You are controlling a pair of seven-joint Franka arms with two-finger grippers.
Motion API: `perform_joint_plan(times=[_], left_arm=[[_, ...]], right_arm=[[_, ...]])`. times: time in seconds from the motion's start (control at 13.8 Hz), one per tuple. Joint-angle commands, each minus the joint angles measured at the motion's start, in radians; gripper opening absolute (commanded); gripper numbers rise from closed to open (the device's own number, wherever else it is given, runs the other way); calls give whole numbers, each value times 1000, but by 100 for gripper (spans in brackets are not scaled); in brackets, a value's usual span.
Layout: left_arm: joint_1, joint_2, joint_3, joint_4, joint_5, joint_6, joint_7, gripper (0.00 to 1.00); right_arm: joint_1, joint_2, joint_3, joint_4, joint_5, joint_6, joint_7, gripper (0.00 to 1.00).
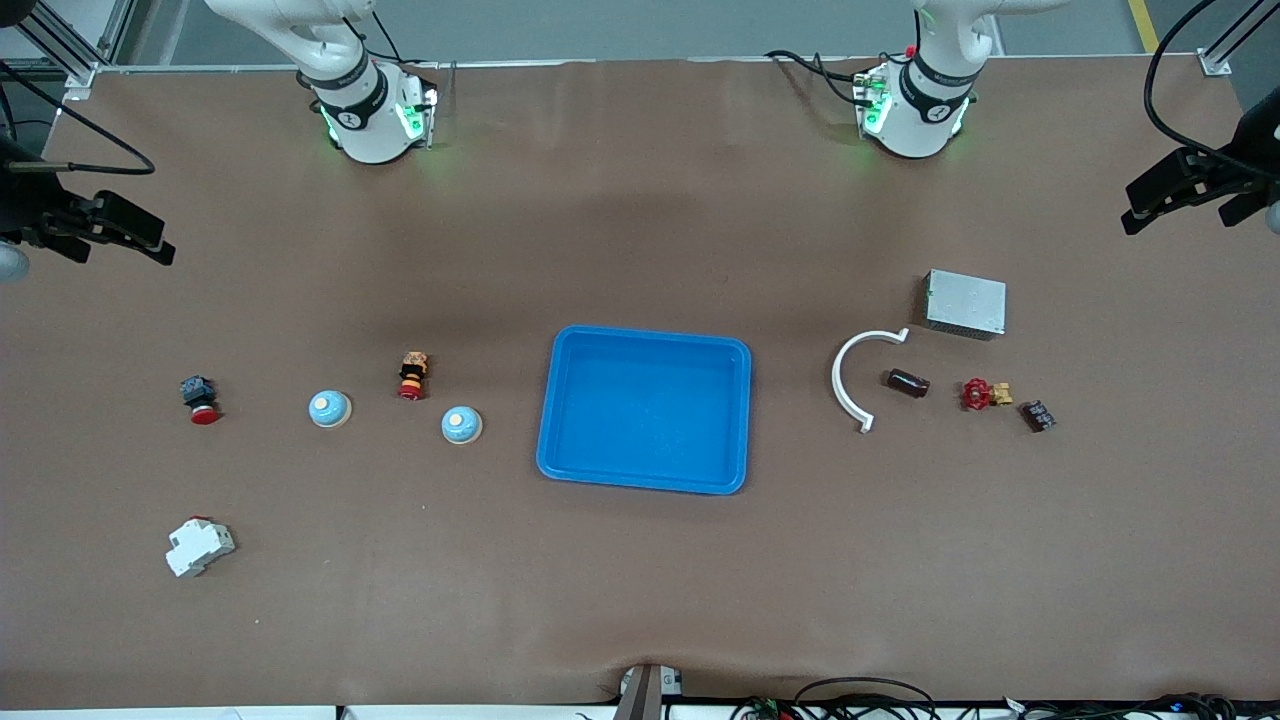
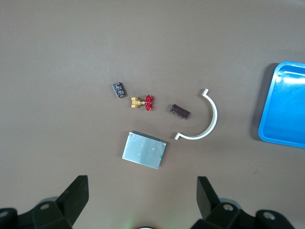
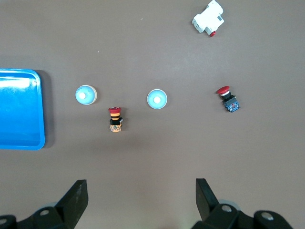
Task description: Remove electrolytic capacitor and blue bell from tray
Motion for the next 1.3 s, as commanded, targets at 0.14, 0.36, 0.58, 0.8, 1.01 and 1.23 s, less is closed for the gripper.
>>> perform_joint_plan(times=[0.14,0.36,0.58,0.8,1.01,1.23], left_arm=[[1,-8,-4,6,-2,-25,19,100],[1,0,-4,29,2,-25,11,100],[1,-2,-4,29,-4,-40,14,100],[1,-2,-4,28,-4,-57,14,100],[3,-2,-4,31,-2,-65,13,100],[4,-2,-4,31,-4,-66,14,100]], right_arm=[[-1,14,5,30,-7,-14,18,100],[3,14,5,30,-7,-16,13,100],[-1,14,5,30,-12,-16,13,100],[0,15,5,30,-13,-26,13,100],[3,15,5,30,-13,-26,15,100],[6,17,5,30,-12,-28,15,100]])
